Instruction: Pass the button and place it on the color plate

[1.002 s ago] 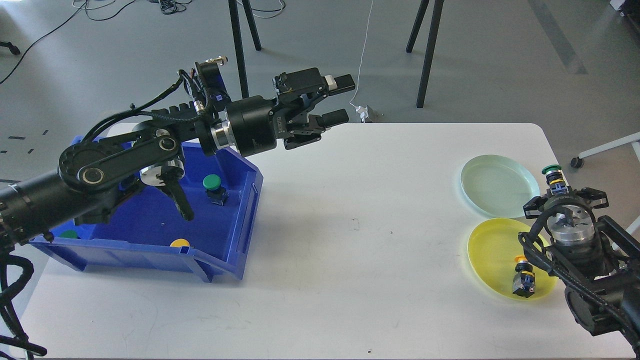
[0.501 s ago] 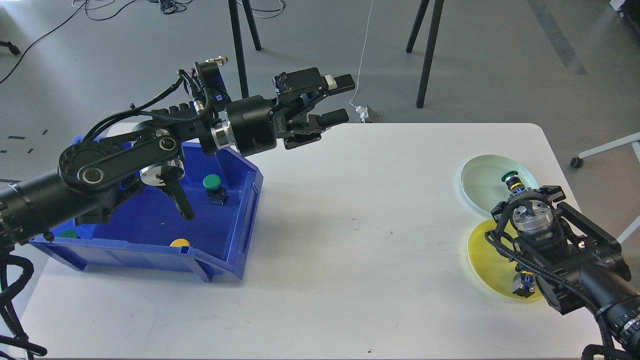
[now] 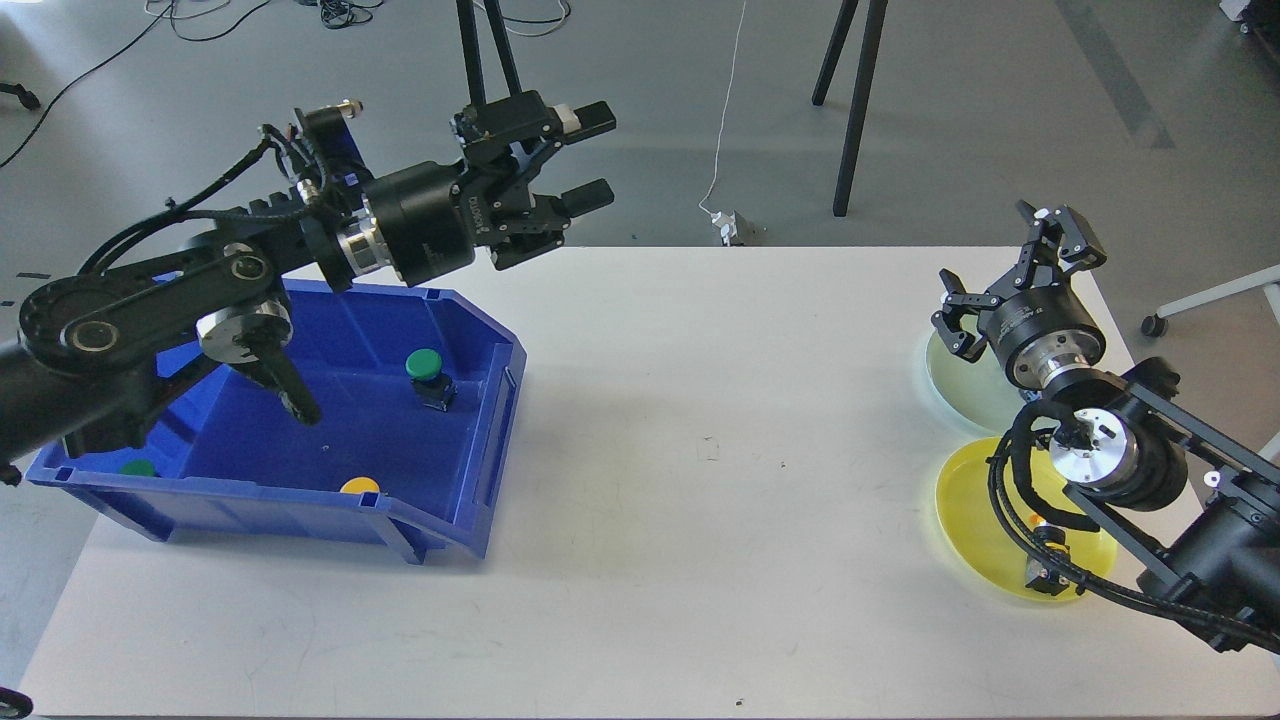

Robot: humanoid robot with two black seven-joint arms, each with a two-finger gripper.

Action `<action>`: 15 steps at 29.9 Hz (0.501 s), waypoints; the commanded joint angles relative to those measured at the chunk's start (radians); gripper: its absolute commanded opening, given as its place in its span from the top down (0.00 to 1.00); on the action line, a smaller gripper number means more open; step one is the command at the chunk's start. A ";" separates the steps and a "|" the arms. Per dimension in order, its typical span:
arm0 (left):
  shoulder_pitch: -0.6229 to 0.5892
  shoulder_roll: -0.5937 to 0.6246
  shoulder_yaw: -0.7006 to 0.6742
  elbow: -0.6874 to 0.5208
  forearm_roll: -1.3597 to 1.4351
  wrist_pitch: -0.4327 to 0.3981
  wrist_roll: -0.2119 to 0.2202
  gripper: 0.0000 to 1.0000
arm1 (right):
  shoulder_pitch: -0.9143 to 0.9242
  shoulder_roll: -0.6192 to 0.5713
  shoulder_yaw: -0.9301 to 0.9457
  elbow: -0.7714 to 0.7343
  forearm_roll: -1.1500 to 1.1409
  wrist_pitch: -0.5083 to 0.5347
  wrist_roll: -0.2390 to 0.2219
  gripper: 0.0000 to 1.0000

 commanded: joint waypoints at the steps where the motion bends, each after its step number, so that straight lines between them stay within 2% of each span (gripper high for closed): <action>1: 0.043 0.066 -0.001 0.019 -0.096 0.000 0.000 0.13 | -0.019 -0.098 -0.002 0.001 -0.084 0.383 0.042 0.03; 3: 0.089 0.079 -0.012 0.053 -0.161 0.000 0.000 0.11 | -0.020 -0.137 0.012 -0.022 -0.084 0.575 0.089 0.03; 5: 0.150 0.076 -0.046 0.091 -0.219 0.000 0.000 0.08 | -0.019 -0.149 0.029 -0.044 -0.083 0.580 0.118 0.03; 10: 0.294 0.037 -0.236 0.116 -0.273 0.000 0.000 0.07 | -0.019 -0.108 0.078 -0.048 -0.075 0.580 0.120 0.03; 15: 0.338 -0.006 -0.345 0.116 -0.270 0.000 0.000 0.07 | -0.022 -0.068 0.110 -0.045 -0.005 0.580 0.122 0.03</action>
